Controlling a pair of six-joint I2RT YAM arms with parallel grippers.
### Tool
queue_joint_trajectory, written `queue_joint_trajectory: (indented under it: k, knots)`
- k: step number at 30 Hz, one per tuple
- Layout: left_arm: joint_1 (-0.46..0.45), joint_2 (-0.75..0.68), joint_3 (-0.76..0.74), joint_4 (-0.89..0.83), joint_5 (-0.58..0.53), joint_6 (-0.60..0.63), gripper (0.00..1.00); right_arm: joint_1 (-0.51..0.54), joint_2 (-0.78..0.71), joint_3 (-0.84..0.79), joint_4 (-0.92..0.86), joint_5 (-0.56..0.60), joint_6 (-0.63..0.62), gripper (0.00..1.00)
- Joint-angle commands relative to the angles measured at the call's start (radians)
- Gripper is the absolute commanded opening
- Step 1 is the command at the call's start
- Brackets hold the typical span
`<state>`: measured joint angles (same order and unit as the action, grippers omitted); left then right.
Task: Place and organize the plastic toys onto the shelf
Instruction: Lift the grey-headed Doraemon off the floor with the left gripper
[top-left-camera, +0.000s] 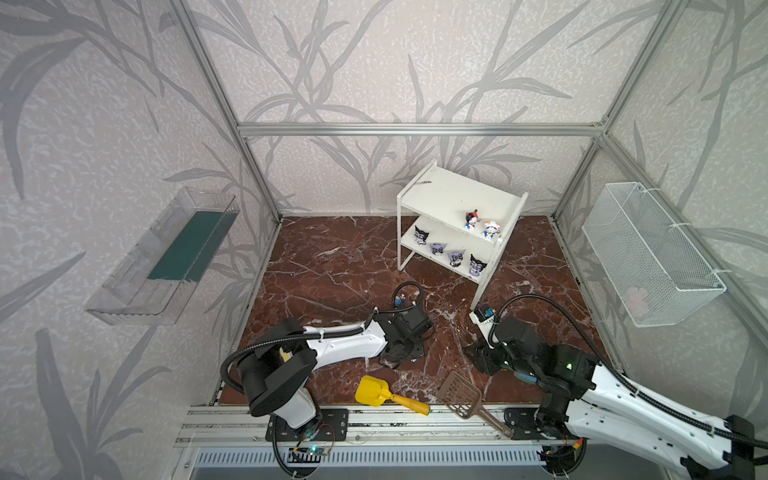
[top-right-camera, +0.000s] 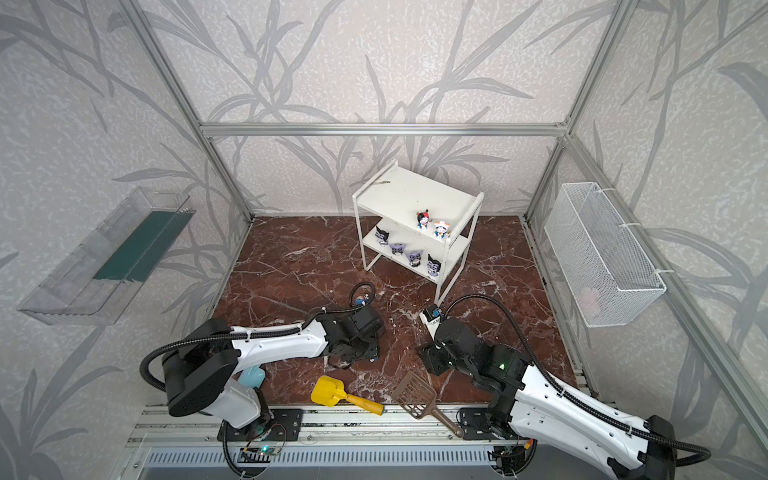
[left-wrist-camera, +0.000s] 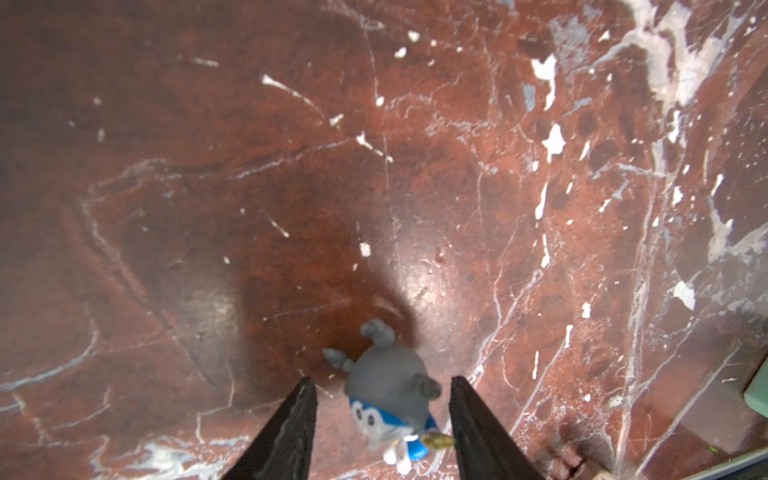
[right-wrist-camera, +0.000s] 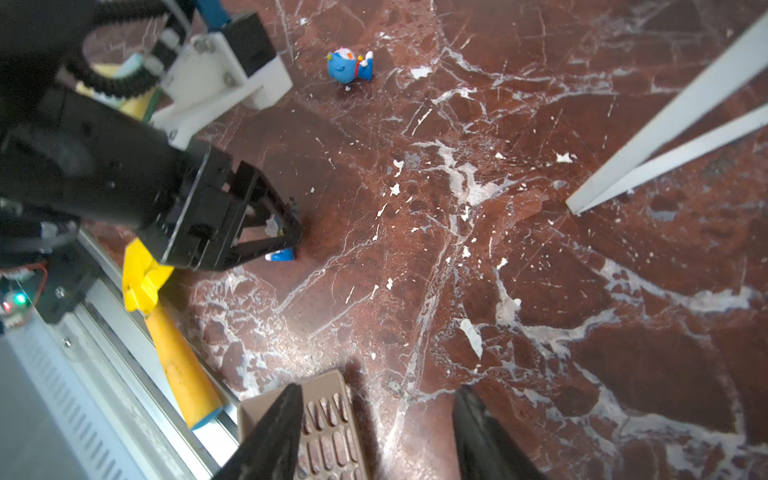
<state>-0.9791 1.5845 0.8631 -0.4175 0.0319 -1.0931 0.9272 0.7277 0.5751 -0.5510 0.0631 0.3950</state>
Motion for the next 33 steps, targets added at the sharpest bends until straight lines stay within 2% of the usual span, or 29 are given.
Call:
queue_joint_trajectory:
  k: [1, 5, 13, 20, 26, 29, 33]
  knots:
    - [-0.003, 0.032, 0.055, -0.046, -0.011, -0.021, 0.53, -0.005, -0.028, -0.018, -0.003, -0.054, -0.039, 0.72]
    - [-0.001, 0.055, 0.078, -0.064, -0.012, -0.022, 0.51, -0.005, -0.063, -0.033, -0.008, -0.055, -0.043, 0.78]
    - [-0.001, 0.080, 0.116, -0.113, -0.002, -0.014, 0.47, -0.006, -0.074, -0.044, 0.007, -0.065, -0.050, 0.81]
    - [0.000, 0.092, 0.126, -0.135, 0.011, -0.003, 0.37, -0.006, -0.073, -0.044, 0.013, -0.062, -0.056, 0.82]
    - [0.000, 0.110, 0.137, -0.126, 0.031, 0.017, 0.24, -0.005, -0.061, -0.034, 0.012, -0.061, -0.059, 0.83]
    - [0.000, 0.089, 0.145, -0.129, 0.011, 0.041, 0.16, -0.005, -0.053, -0.029, 0.010, -0.056, -0.060, 0.83]
    - [0.000, 0.032, 0.158, -0.127, -0.040, 0.115, 0.14, -0.005, -0.046, -0.029, 0.024, -0.042, -0.052, 0.83]
